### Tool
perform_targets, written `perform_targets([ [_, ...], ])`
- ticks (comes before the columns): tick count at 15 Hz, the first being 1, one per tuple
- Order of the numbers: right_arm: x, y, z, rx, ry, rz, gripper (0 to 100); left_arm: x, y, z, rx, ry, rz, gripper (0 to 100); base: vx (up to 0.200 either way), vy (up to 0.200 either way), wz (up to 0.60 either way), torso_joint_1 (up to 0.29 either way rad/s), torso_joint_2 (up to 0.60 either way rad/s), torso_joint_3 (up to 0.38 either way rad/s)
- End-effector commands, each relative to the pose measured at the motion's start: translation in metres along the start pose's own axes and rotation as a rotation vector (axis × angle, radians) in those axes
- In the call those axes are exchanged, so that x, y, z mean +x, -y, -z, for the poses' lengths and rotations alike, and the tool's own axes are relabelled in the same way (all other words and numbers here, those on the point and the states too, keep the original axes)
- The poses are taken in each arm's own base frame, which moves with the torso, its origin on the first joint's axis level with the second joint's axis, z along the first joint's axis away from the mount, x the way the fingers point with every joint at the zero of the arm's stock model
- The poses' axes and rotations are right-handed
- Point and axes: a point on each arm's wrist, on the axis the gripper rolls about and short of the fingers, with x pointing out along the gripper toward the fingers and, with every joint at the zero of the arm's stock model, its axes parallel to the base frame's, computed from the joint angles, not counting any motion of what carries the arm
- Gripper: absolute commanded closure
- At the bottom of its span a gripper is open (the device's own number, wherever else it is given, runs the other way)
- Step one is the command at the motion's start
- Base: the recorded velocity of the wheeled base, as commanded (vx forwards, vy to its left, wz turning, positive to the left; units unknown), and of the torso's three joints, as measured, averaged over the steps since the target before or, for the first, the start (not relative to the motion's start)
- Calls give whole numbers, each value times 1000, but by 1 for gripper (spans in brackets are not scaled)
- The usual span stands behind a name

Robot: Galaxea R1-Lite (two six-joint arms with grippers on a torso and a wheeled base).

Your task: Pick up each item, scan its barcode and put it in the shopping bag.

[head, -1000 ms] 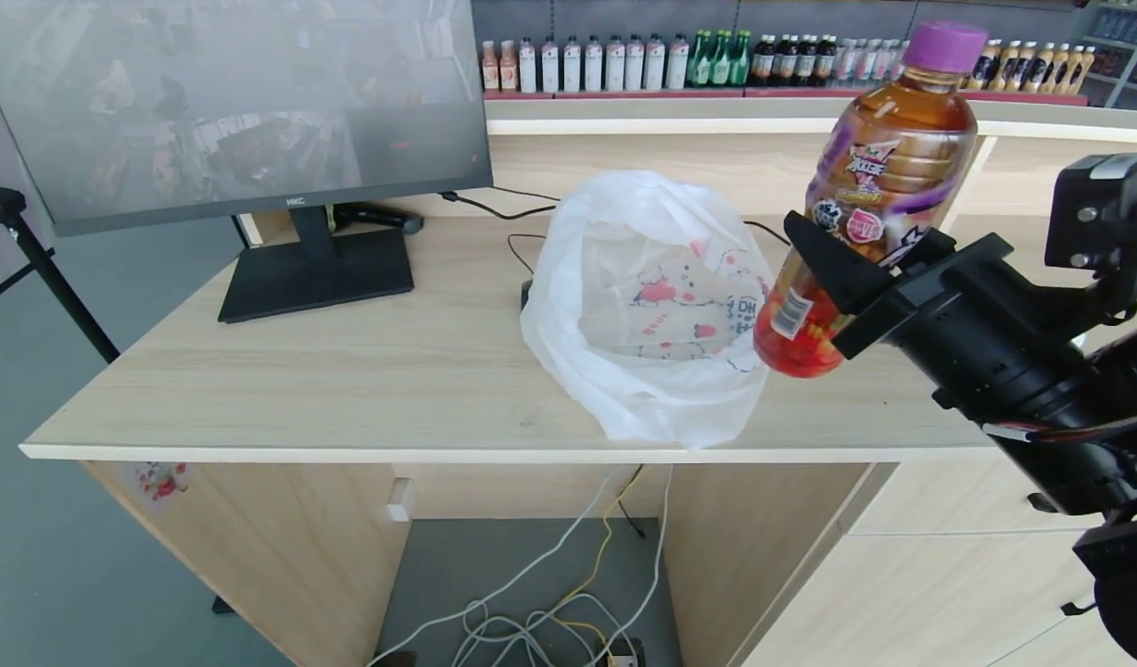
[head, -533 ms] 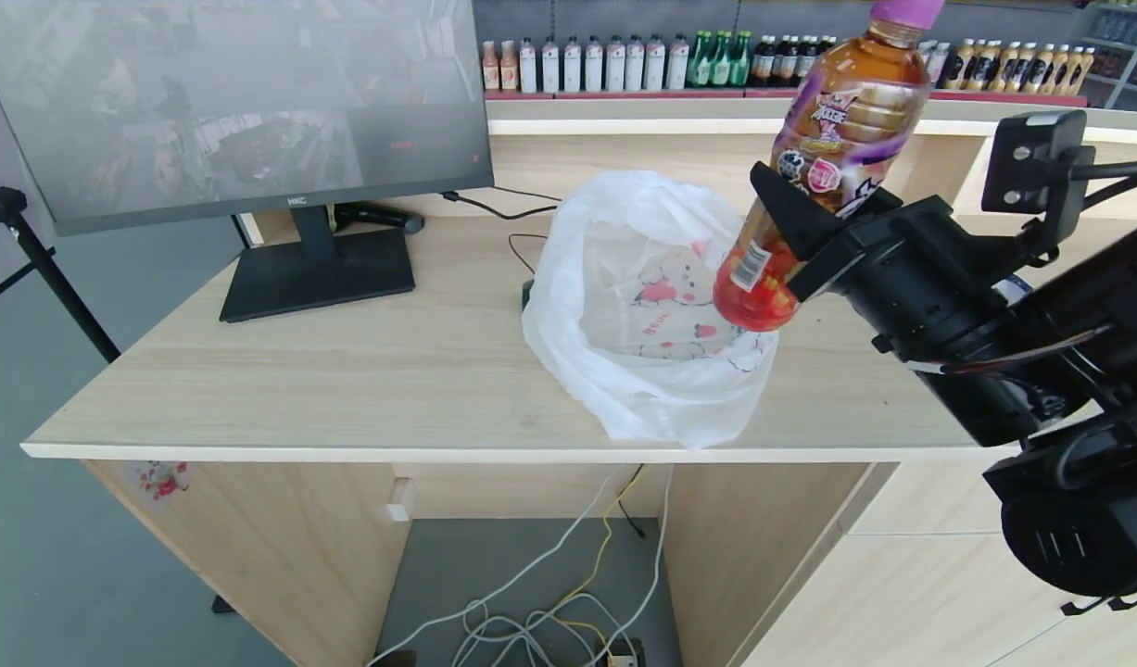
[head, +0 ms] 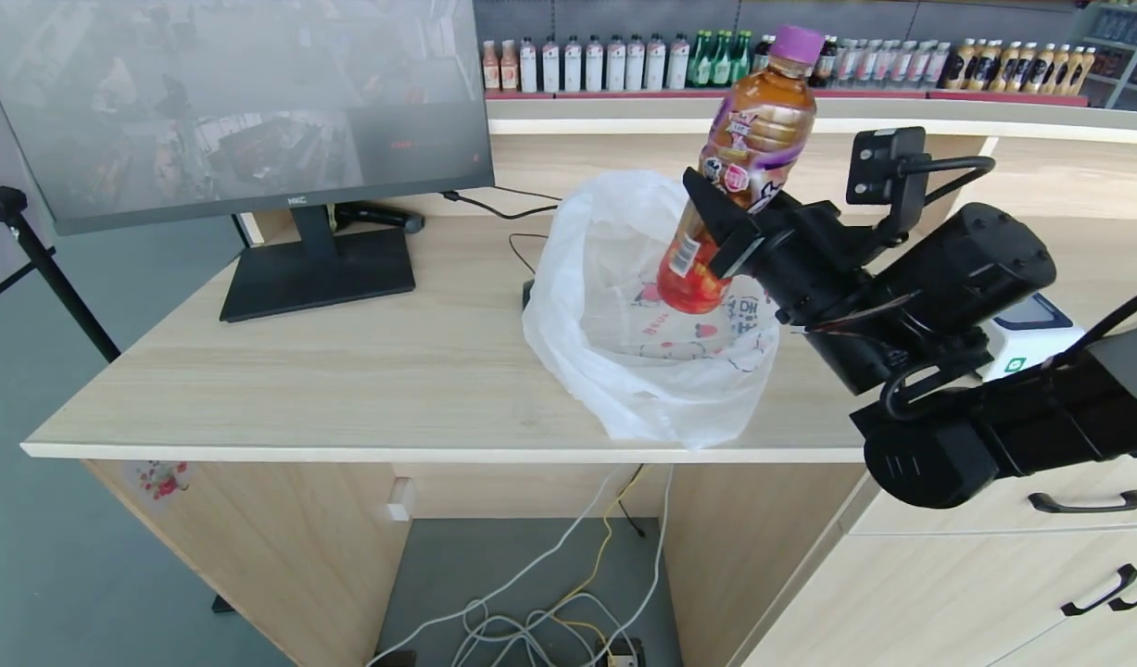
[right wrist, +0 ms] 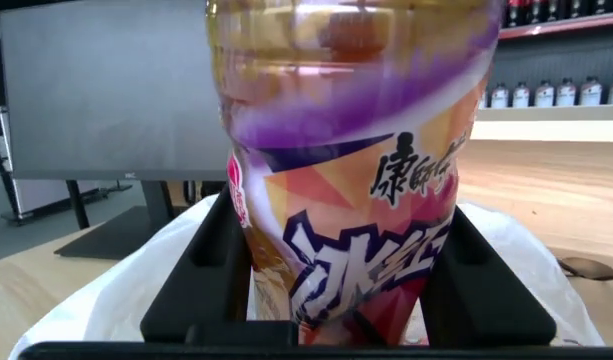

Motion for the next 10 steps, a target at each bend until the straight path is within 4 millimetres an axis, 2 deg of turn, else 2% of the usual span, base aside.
perform_targets([
  [1, 10, 2, 13, 4, -27, 2, 100, 0, 0, 0, 0, 0, 0, 0, 0, 0, 0, 0, 0, 0],
  [5, 24, 4, 23, 6, -42, 3, 100, 0, 0, 0, 0, 0, 0, 0, 0, 0, 0, 0, 0, 0],
  [10, 27, 0, 42, -11, -100, -4, 100, 0, 0, 0, 0, 0, 0, 0, 0, 0, 0, 0, 0, 0],
])
